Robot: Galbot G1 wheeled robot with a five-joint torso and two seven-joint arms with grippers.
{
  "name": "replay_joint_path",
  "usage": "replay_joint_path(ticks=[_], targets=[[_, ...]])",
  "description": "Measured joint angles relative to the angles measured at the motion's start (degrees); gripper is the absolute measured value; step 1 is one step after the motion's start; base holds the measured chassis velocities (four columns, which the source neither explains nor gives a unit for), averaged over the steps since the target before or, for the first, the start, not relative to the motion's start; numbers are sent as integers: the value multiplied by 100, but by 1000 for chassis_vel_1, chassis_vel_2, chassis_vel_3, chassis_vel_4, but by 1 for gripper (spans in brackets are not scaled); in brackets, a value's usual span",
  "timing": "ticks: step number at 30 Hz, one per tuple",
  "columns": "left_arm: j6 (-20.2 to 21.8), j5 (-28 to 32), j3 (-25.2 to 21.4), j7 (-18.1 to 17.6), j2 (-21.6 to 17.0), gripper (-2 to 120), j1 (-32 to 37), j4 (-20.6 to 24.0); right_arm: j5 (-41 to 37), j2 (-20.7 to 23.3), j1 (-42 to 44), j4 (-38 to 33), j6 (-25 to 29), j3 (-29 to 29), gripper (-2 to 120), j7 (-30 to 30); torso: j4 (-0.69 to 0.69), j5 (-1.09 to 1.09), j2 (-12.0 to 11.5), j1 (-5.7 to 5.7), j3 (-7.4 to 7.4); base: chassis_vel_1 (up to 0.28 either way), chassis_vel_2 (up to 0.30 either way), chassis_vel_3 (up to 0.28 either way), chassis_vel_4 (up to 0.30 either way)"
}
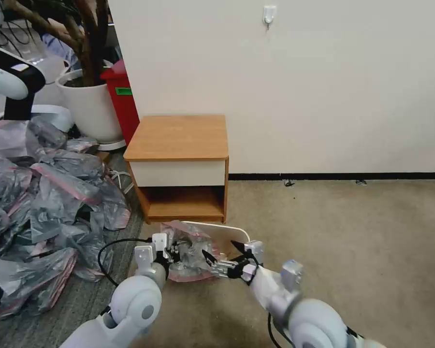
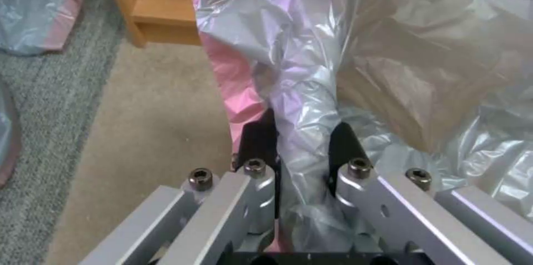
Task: Pick up the garbage bag from the table and place it over the trash can.
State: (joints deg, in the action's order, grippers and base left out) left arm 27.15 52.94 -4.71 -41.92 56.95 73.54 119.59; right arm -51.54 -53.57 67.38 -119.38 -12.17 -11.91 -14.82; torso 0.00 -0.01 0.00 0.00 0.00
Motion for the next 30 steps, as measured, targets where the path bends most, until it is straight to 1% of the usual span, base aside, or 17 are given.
replay_joint_path(ticks=[1,2,5,10,17,22,24,25,27,29,30], targets=[[0,-1,0,0,5,9,3,7,-36,-11,-34,26,-17,-24,100,-13,0,0,0,0,0,0,0,0,0],[-1,-14,1,2,21,9,15,50,-223,-105,-293,278,-96,-202,99,-131,-1,1,0,0,0,0,0,0,0],[-1,-17,3,5,23,9,24,93,-299,-154,-478,462,-114,-313,99,-187,0,1,0,0,0,0,0,0,0],[-1,-18,19,35,17,9,37,166,-448,-150,-861,765,-209,-521,99,-350,0,1,0,0,0,0,0,0,0],[-3,-30,19,43,25,9,53,209,-555,-128,-1052,818,-254,-646,99,-453,0,0,0,0,0,0,0,0,0],[-4,-34,12,44,-1,9,70,236,-652,-175,-1146,850,-267,-709,96,-522,0,1,0,0,0,0,0,0,0],[-5,-34,11,43,-16,9,73,248,-713,-188,-1198,883,-268,-725,90,-538,0,1,0,0,0,0,0,0,0],[-5,-34,11,43,-16,9,73,248,-713,-188,-1198,883,-268,-725,90,-538,0,1,0,0,0,0,0,0,0],[-5,-34,16,44,-20,9,74,248,-759,-199,-1221,901,-268,-724,86,-552,0,0,0,0,0,0,0,0,0],[-5,-34,34,44,-22,9,66,240,-783,-206,-1222,907,-267,-712,76,-563,0,1,0,0,0,0,0,0,0],[-5,-34,34,44,-22,9,66,240,-783,-206,-1222,907,-267,-712,76,-563,0,1,0,0,0,0,0,0,0]])
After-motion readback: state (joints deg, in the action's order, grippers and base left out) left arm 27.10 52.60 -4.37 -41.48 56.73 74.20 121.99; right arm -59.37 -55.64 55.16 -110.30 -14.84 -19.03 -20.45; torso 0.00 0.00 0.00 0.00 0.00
